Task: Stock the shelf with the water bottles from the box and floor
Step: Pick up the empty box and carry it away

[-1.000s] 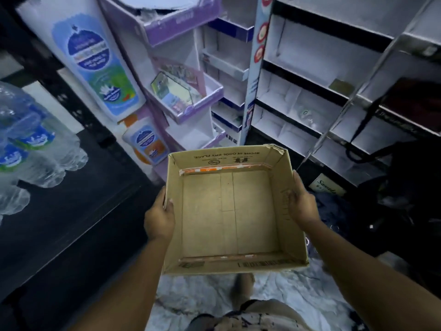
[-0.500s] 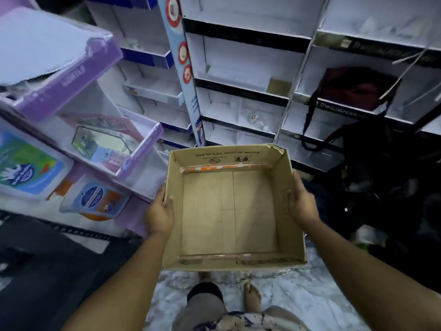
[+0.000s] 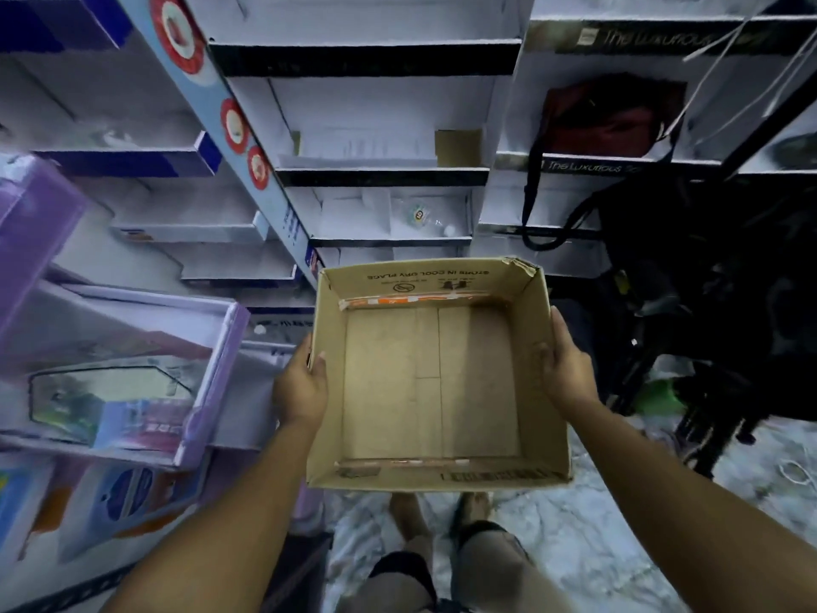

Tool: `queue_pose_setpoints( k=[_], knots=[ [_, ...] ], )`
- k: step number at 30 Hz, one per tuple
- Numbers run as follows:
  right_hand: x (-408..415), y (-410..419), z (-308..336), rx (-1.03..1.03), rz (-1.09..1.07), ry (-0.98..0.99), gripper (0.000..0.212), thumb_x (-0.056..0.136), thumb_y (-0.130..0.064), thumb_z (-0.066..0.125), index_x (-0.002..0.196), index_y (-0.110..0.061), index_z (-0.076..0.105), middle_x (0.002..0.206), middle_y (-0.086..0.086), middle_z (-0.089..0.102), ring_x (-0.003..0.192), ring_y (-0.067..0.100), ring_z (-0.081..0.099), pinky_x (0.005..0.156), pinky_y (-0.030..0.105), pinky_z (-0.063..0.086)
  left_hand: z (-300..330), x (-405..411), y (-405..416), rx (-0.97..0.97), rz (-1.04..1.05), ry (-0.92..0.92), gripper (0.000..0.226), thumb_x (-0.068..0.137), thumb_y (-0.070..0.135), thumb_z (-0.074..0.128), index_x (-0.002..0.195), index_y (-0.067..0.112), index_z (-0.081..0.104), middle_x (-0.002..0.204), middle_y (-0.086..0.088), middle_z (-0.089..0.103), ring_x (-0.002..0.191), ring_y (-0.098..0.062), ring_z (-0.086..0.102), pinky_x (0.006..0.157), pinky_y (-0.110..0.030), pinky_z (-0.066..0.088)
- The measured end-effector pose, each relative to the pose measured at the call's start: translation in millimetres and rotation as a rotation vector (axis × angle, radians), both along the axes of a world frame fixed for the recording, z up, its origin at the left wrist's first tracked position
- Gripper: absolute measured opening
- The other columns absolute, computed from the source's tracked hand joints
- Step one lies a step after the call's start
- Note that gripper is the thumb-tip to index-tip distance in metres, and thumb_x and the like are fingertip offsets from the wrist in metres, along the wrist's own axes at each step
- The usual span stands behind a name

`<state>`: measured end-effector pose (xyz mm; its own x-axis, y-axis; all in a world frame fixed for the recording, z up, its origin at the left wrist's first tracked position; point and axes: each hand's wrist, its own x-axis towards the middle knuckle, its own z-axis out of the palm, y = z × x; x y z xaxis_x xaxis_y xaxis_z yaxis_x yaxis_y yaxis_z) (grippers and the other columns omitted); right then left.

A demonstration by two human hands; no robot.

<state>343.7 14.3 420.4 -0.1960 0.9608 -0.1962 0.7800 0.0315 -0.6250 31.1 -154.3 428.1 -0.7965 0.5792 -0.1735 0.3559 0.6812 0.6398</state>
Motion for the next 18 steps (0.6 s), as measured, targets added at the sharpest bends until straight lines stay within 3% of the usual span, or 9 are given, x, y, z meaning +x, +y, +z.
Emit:
queue_pose_setpoints(
  k=[4, 10, 14, 18],
  knots=[
    [-4.6, 12.2, -19.9, -0.040, -0.018, -0.033, 0.063, 0.100, -0.014, 0.041, 0.154, -0.030, 0.015, 0.080, 0.029, 0.063, 0.063, 0.042, 0.058, 0.058, 0.051, 0.049, -13.5, -6.8, 20.5, 0.006, -0.017, -0.022, 0.043, 0.099, 0.022, 0.051, 0.142, 0.020, 0.048, 0.114, -0.015, 0.068, 0.095, -0.035, 0.065, 0.073, -0.032, 0.048],
    [-9.9, 41.8, -71.6, -0.093, -0.056, -0.041, 0.061, 0.101, -0.021, 0.041, 0.154, -0.036, 0.013, 0.086, 0.028, 0.064, 0.066, 0.040, 0.059, 0.060, 0.049, 0.051, -68.0, -15.5, 49.5, -0.006, -0.043, -0.006, 0.042, 0.099, 0.025, 0.050, 0.141, 0.028, 0.048, 0.110, -0.012, 0.069, 0.090, -0.033, 0.065, 0.073, -0.039, 0.054],
    [-18.1, 65.0, -131.9, -0.078, -0.034, -0.020, 0.059, 0.101, -0.023, 0.043, 0.154, -0.030, 0.016, 0.086, 0.025, 0.066, 0.062, 0.039, 0.058, 0.059, 0.049, 0.050, -131.0, -21.4, 73.8, -0.009, -0.033, -0.008, 0.042, 0.099, 0.021, 0.050, 0.141, 0.024, 0.049, 0.092, -0.010, 0.069, 0.076, -0.022, 0.060, 0.065, -0.031, 0.047],
    [-32.0, 87.3, -212.5, -0.059, -0.034, -0.049, 0.057, 0.100, -0.023, 0.044, 0.153, -0.025, 0.022, 0.091, 0.030, 0.065, 0.066, 0.042, 0.058, 0.057, 0.046, 0.045, -218.3, -34.0, 94.8, -0.028, -0.027, -0.020, 0.042, 0.099, 0.023, 0.050, 0.140, 0.029, 0.049, 0.099, -0.016, 0.071, 0.081, -0.032, 0.065, 0.070, -0.037, 0.052]
  ],
)
